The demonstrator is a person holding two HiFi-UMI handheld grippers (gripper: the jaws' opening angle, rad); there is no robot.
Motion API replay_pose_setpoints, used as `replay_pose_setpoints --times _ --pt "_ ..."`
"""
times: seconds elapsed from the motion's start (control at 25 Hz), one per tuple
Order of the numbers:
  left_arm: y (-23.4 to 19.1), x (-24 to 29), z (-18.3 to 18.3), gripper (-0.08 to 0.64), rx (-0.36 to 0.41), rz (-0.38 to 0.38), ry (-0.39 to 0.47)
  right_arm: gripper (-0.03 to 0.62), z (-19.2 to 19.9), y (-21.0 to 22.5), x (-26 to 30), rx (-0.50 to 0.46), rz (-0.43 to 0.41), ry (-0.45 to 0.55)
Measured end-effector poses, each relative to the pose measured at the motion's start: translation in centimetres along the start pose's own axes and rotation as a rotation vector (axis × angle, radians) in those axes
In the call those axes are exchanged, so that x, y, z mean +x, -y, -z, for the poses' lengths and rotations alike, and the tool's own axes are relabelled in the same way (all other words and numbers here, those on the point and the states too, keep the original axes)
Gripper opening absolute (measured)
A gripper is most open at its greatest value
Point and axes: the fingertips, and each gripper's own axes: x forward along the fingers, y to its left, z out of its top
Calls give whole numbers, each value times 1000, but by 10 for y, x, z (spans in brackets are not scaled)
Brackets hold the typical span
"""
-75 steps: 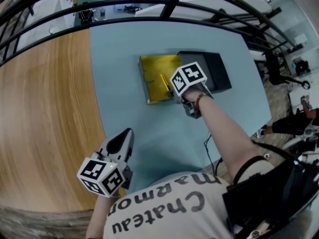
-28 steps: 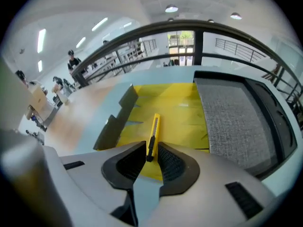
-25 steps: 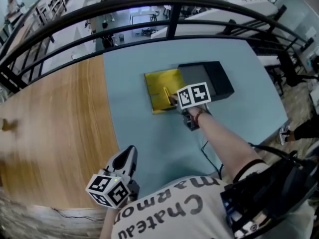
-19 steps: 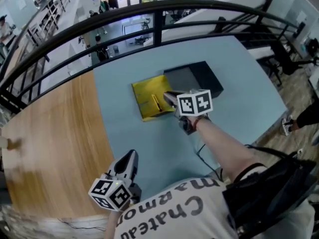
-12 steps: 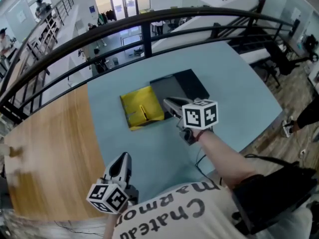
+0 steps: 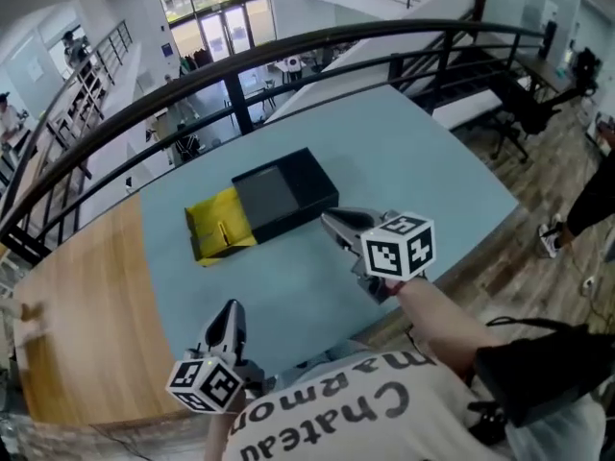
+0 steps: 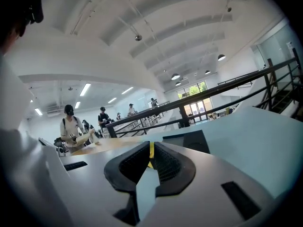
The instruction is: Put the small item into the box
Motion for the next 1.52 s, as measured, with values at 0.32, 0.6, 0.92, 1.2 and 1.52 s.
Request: replay_pose_setpoints --times 0.32,0.6,0.92,1.2,1.52 --pt "68 0 53 2 -3 -25 50 51 39 58 -99 9 36 -32" --pt "116 -2 98 2 -17 -44 16 48 67 89 -157 40 39 -30" --pt "147 -8 105 2 7 -52 0 43 83 103 -197 51 53 -45" --pt "154 -11 104 2 24 -55 3 43 83 105 -210 44 61 -35" --pt "152 -8 109 2 21 -32 6 43 87 106 -213 45 70 -40"
